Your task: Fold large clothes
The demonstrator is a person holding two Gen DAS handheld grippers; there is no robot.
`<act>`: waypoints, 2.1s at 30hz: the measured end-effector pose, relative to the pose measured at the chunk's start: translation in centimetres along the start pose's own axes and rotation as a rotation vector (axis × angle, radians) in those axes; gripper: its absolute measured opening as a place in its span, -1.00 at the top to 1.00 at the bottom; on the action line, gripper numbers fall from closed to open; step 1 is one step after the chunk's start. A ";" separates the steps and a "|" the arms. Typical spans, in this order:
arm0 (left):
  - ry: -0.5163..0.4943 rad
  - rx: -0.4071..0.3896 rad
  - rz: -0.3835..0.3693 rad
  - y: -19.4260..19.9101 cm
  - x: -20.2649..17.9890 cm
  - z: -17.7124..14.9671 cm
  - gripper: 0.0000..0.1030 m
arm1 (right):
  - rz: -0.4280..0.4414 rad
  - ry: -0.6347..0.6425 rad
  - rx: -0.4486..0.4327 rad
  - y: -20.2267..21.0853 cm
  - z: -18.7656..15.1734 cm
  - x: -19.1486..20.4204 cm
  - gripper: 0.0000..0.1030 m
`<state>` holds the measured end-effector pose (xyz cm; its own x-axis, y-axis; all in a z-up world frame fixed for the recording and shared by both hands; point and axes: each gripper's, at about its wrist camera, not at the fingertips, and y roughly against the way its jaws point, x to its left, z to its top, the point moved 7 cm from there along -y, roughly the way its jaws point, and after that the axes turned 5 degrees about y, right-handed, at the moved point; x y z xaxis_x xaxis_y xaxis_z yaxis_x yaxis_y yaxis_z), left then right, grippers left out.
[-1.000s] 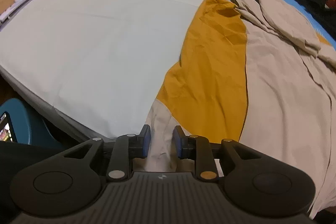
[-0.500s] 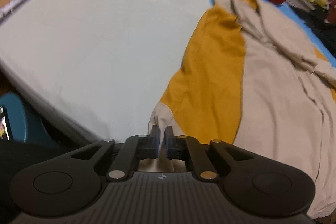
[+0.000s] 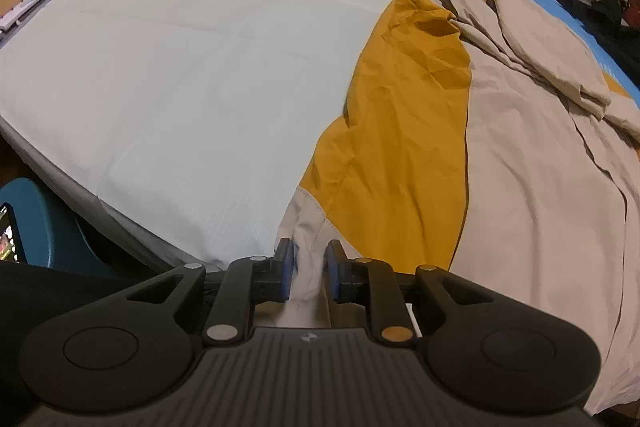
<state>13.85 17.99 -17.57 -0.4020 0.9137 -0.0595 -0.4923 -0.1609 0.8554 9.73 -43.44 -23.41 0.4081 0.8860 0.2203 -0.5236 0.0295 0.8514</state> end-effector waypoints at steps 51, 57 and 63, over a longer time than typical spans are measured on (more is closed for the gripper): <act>0.038 -0.116 -0.550 20.9 1.8 13.9 0.99 | 0.505 -0.024 -0.388 24.9 10.5 -1.3 0.98; 0.168 -0.039 -0.541 7.6 -1.1 19.3 0.93 | 0.472 -0.175 -0.263 12.7 15.6 0.6 0.97; 0.245 0.019 -0.444 -0.2 0.1 19.6 0.44 | 0.372 -0.211 -0.271 4.3 18.2 2.0 0.70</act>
<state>29.01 25.46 -7.71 -0.3276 0.7776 -0.5367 -0.6439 0.2319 0.7291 21.95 -50.00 -10.67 0.2848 0.7472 0.6005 -0.8264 -0.1261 0.5488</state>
